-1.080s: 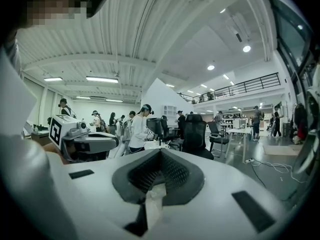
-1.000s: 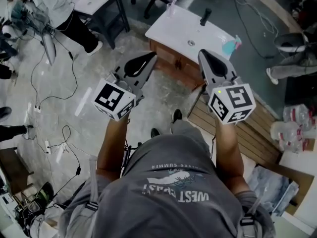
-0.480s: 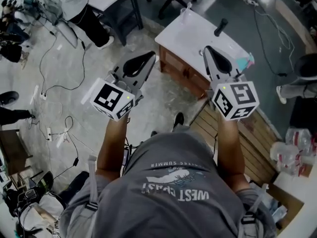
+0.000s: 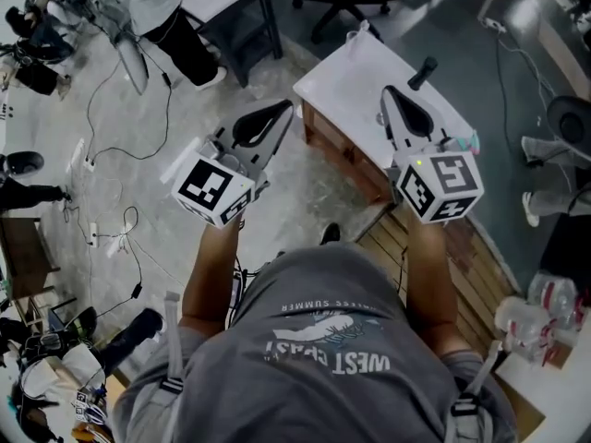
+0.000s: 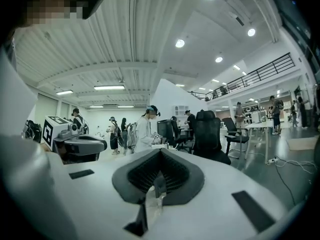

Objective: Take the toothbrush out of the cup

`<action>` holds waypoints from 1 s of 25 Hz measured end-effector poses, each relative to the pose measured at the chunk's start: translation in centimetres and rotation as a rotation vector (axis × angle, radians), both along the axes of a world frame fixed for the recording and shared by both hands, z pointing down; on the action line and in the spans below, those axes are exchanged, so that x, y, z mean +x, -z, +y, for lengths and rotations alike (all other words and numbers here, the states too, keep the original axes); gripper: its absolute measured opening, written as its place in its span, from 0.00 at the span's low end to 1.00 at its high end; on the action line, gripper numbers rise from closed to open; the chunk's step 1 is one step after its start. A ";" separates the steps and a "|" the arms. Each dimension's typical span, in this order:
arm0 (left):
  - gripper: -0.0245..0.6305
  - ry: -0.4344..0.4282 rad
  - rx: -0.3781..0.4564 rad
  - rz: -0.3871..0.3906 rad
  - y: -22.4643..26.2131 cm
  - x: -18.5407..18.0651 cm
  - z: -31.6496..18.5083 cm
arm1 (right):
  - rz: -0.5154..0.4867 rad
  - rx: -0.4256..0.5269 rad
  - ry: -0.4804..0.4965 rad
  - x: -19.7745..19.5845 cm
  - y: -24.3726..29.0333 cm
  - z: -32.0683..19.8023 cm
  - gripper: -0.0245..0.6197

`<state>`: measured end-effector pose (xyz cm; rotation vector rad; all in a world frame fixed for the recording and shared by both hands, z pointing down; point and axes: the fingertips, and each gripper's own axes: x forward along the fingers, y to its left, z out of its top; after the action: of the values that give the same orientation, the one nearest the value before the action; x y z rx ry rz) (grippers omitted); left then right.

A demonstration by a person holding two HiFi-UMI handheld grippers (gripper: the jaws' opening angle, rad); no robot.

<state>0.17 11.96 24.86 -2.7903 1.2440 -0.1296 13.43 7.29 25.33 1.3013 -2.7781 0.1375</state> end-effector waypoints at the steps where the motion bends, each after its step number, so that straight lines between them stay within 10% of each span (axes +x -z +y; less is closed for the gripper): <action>1: 0.04 0.006 0.000 -0.002 -0.1 0.3 -0.4 | -0.003 -0.001 0.007 0.2 -0.1 -0.5 0.05; 25: 0.04 -0.056 -0.046 -0.023 -2.3 3.2 -7.1 | -0.018 -0.055 -0.046 3.2 -3.0 -7.0 0.05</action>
<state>3.35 4.90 27.13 -2.8508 1.1710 -0.1878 16.60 0.33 28.30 1.3575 -2.7389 0.2279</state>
